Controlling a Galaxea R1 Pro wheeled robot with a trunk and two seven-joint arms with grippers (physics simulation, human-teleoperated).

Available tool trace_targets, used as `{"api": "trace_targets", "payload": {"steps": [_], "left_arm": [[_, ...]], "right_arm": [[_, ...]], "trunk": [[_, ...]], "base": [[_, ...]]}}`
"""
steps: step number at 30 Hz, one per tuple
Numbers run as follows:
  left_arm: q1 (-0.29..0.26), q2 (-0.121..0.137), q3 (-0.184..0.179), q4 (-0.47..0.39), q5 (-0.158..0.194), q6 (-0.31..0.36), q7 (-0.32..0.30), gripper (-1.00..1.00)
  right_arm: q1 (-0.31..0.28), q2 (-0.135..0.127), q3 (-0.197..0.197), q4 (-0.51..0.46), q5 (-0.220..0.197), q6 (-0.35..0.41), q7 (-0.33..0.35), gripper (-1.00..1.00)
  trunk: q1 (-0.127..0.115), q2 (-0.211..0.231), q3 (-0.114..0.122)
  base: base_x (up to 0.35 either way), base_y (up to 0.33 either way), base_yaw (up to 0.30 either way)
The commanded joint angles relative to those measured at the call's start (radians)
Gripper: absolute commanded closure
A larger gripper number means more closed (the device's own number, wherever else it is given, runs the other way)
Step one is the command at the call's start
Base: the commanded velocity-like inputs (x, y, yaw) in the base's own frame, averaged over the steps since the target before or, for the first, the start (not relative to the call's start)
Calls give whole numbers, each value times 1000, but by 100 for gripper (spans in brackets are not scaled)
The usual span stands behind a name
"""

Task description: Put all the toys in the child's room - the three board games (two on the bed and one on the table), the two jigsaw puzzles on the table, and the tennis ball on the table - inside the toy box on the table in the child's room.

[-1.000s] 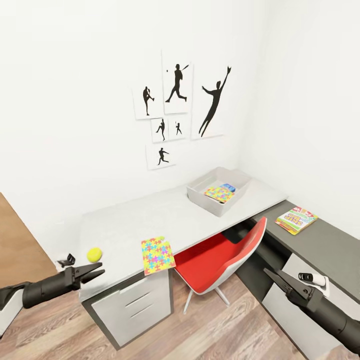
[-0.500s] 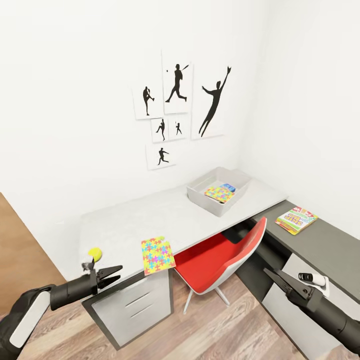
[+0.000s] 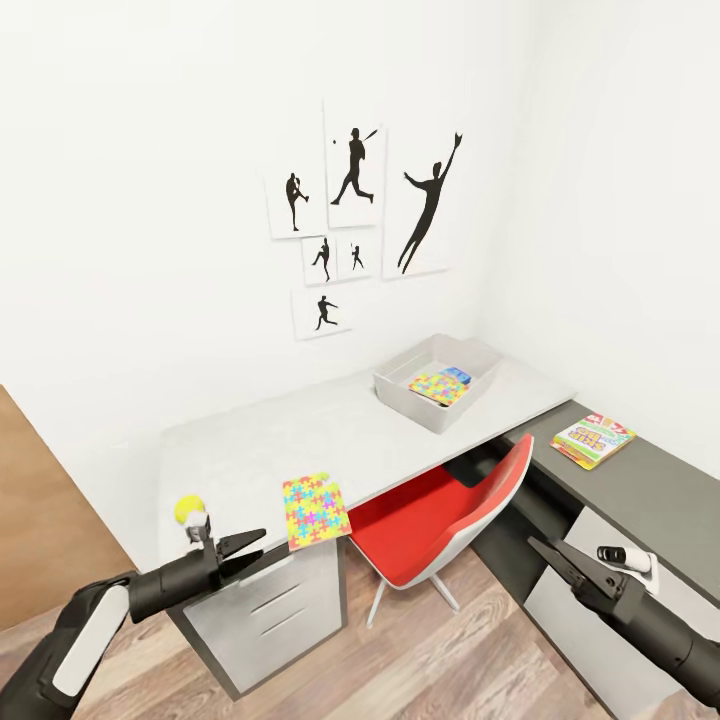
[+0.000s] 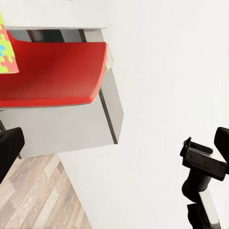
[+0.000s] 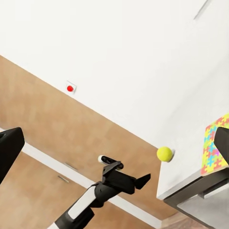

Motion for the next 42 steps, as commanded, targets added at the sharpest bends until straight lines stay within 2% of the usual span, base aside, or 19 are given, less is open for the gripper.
{"api": "trace_targets", "payload": {"steps": [1,4,5,7,10,12,17,23,26,28,31,42], "left_arm": [[-1,-3,1,0,2,3,9,-100],[-1,-13,2,5,6,1,48,-100],[-1,-26,3,9,8,-1,87,-100],[-1,-37,4,11,9,-2,116,-100],[-1,-68,15,13,11,-3,178,-100],[-1,-85,31,15,10,-4,201,-100],[-1,-106,67,18,9,-8,221,-100],[-1,-110,83,28,9,-10,225,-100],[-1,-110,98,47,8,-33,226,-100],[-1,-110,108,64,9,-80,226,-100],[-1,-111,112,76,10,-121,226,-100],[-1,-114,116,166,11,-160,228,-100]], "right_arm": [[-1,0,0,0,-3,5,0,-100],[-1,0,0,1,-3,5,0,-100],[-1,0,0,1,-3,5,-1,-100],[-1,0,0,1,-3,5,0,-100],[-1,0,0,1,-3,5,0,-100],[-2,0,0,1,-3,5,0,-100],[-2,0,0,1,-3,5,0,-100],[-2,1,0,1,-3,5,-1,-100],[-2,2,0,1,-2,5,-1,-100],[-2,3,1,1,-1,3,-1,-100],[-2,4,1,1,0,-9,-1,-100],[-4,4,2,1,1,-22,-2,-100]], "trunk": [[0,-2,-2],[0,-2,-2],[0,-2,-2],[0,-2,-2],[0,-2,-2],[0,-2,-2],[0,-2,-2],[0,-2,-2],[0,-2,-2],[0,-2,-2],[0,-2,-2],[0,-2,-2]], "base": [[-5,0,0],[-76,-53,0],[-168,-156,0],[-175,-179,0],[-104,-196,0],[-45,-155,0],[-17,-129,0],[9,-242,0],[149,-171,0],[234,-81,0],[145,-35,0],[18,-4,0]]}}
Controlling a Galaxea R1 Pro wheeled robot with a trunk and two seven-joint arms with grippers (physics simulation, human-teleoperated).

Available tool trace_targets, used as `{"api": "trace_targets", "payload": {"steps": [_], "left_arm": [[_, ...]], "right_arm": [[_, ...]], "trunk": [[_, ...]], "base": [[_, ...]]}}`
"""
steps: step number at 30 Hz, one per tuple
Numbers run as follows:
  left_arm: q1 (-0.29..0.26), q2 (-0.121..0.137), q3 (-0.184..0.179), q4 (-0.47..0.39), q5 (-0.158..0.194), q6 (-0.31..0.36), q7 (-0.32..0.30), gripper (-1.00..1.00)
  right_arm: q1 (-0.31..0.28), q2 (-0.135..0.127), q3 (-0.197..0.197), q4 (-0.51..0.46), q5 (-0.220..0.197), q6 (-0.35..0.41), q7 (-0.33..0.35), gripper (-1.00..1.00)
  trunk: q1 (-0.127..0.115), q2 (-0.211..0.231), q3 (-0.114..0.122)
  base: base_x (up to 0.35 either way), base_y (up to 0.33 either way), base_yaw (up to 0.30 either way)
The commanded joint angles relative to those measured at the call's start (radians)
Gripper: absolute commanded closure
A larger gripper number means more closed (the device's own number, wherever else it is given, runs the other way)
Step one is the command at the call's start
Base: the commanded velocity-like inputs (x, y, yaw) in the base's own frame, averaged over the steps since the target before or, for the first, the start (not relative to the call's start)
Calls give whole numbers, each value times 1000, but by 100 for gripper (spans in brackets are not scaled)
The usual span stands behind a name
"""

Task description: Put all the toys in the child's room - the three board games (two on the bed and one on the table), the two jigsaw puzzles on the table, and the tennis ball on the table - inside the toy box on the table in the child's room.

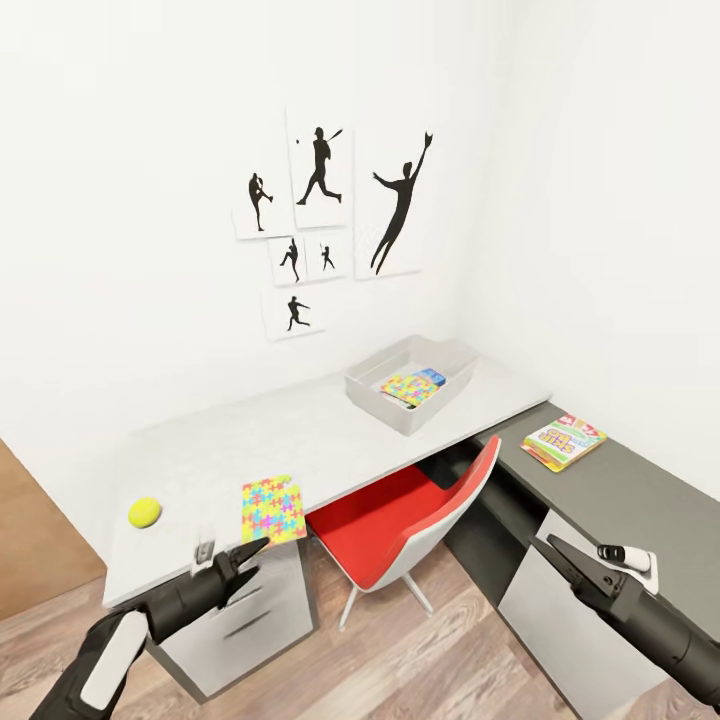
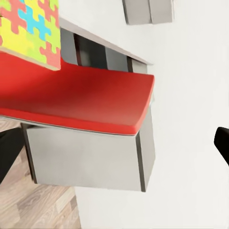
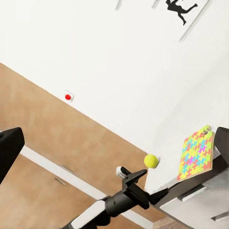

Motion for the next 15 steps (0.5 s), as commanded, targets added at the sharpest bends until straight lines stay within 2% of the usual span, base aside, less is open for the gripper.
{"api": "trace_targets", "payload": {"steps": [1,5,9,15], "left_arm": [[-1,-1,1,5,3,3,-1,-100],[-1,-7,2,19,0,-7,6,-100],[-1,-17,1,26,0,-11,39,-100],[-1,-49,2,32,1,-35,93,-100]], "right_arm": [[-1,0,0,0,-3,5,0,-100],[0,0,-1,0,-5,5,0,-100],[-1,-1,-1,1,-6,5,0,-100],[-1,-2,-1,1,-7,5,0,-100]], "trunk": [[0,-2,-2],[0,-2,-2],[0,-2,-2],[0,-2,-2]], "base": [[2,0,0],[1,0,0],[0,0,0],[0,0,0]]}}
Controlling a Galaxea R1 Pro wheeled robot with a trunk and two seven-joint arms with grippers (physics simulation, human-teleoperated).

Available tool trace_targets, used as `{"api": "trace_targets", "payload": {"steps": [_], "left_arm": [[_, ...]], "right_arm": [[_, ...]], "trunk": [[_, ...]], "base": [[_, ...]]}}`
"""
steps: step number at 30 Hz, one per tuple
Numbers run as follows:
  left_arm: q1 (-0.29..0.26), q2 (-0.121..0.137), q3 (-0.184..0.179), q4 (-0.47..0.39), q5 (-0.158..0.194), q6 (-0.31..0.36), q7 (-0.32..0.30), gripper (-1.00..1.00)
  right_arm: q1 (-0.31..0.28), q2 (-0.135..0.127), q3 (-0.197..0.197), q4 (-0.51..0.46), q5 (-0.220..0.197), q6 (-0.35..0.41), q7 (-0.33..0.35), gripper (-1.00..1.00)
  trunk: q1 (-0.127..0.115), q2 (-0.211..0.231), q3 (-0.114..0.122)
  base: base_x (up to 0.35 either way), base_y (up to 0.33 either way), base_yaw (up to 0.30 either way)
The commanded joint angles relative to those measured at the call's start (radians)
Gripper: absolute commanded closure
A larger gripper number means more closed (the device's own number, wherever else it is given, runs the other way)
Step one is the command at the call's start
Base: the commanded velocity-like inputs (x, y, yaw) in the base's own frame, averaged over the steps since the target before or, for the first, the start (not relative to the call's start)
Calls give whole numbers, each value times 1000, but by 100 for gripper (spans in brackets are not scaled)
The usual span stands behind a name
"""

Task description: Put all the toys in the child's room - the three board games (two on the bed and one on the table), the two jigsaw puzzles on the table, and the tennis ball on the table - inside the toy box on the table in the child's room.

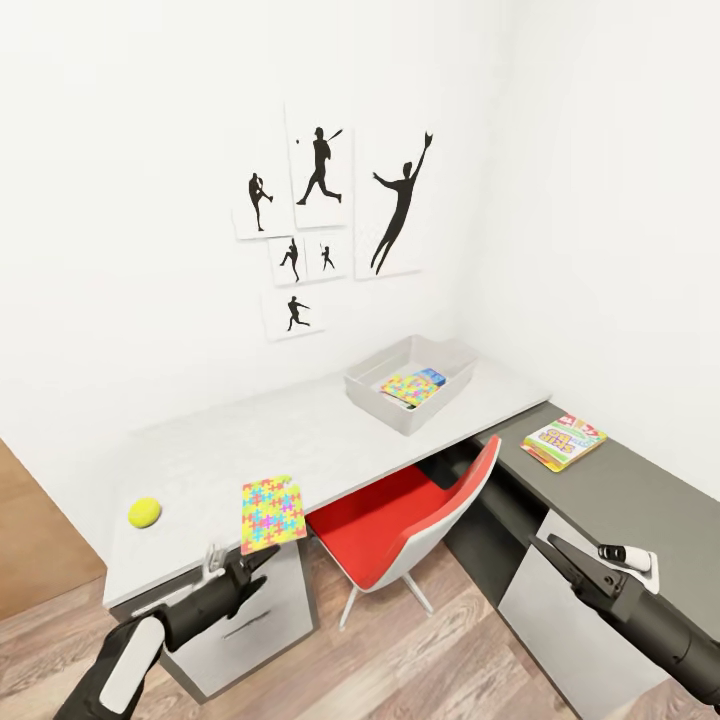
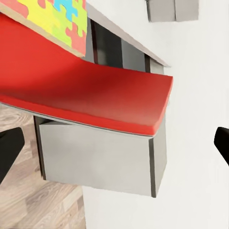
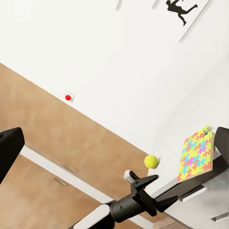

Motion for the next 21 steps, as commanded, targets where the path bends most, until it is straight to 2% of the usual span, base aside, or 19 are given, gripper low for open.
{"api": "trace_targets", "payload": {"steps": [1,4,8,13,15,21], "left_arm": [[-1,-4,2,2,3,-6,2,-100],[-1,-14,1,19,6,-74,9,-100],[-1,-39,1,75,9,-206,12,-100],[-1,-86,6,97,8,-269,16,-100],[0,-102,22,103,8,-303,19,-100],[1,-130,50,151,9,-413,22,-100]], "right_arm": [[-1,0,0,0,-3,6,1,-100],[-1,0,0,0,-3,6,1,-100],[-1,0,0,4,-3,5,1,-100],[-1,0,0,6,-3,5,1,-100],[-1,0,0,6,-3,5,1,-100],[-1,0,0,6,-3,5,0,-100]], "trunk": [[0,-1,-2],[0,-1,-2],[0,-1,-2],[0,-1,-2],[0,-1,-2],[0,-1,-2]], "base": [[0,0,0],[0,0,0],[0,0,0],[0,0,0],[0,0,0],[0,0,0]]}}
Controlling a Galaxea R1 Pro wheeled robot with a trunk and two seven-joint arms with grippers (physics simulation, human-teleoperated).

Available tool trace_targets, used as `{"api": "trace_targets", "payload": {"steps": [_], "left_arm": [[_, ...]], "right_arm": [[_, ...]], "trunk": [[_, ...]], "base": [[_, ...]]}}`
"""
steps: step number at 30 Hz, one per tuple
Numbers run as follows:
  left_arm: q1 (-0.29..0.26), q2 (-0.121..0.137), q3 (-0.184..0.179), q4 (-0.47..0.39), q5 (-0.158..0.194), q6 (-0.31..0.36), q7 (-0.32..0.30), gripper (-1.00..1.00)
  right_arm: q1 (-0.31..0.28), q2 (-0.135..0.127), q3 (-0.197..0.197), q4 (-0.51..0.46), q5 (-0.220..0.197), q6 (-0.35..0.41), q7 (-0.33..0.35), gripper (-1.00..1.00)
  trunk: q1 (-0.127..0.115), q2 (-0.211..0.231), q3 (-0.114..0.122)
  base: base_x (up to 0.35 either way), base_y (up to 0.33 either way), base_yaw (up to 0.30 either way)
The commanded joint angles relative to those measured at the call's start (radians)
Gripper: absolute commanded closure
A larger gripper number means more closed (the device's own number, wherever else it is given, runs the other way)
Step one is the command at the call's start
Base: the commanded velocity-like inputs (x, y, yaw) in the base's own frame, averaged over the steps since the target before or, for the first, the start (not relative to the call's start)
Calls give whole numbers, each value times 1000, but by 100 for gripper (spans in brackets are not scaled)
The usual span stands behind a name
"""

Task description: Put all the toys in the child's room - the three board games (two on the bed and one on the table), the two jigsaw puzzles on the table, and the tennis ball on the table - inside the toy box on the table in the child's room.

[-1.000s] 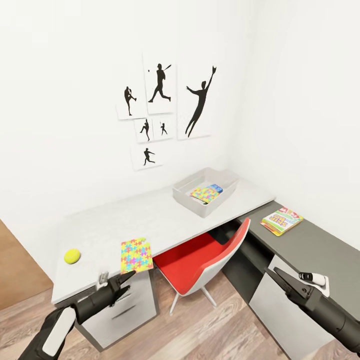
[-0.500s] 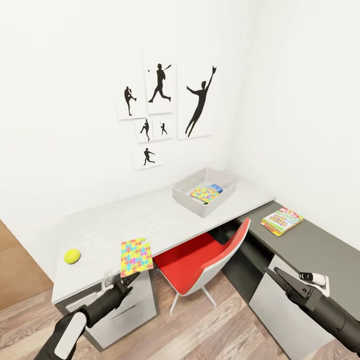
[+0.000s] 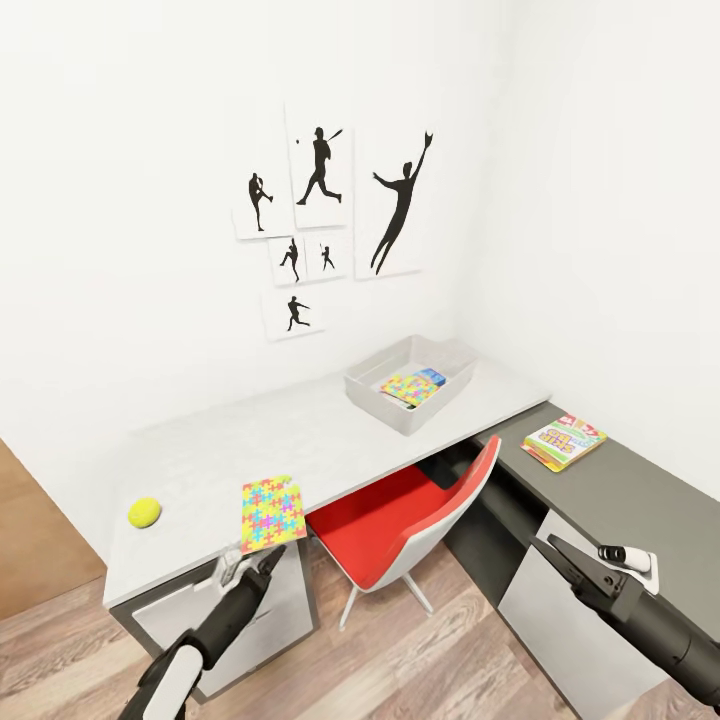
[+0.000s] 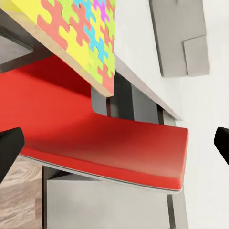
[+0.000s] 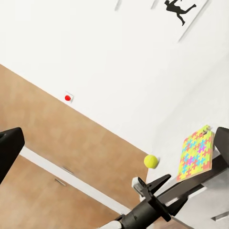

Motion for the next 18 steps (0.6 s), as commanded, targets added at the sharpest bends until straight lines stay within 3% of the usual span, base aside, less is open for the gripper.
{"api": "trace_targets", "payload": {"steps": [1,18], "left_arm": [[-1,-4,5,4,6,3,-2,-100],[-1,-14,17,22,10,-24,9,-100]], "right_arm": [[-1,0,0,0,-3,6,0,-100],[-1,1,0,0,6,5,-11,-100]], "trunk": [[0,-2,-2],[0,-2,-2]], "base": [[0,0,0],[0,0,0]]}}
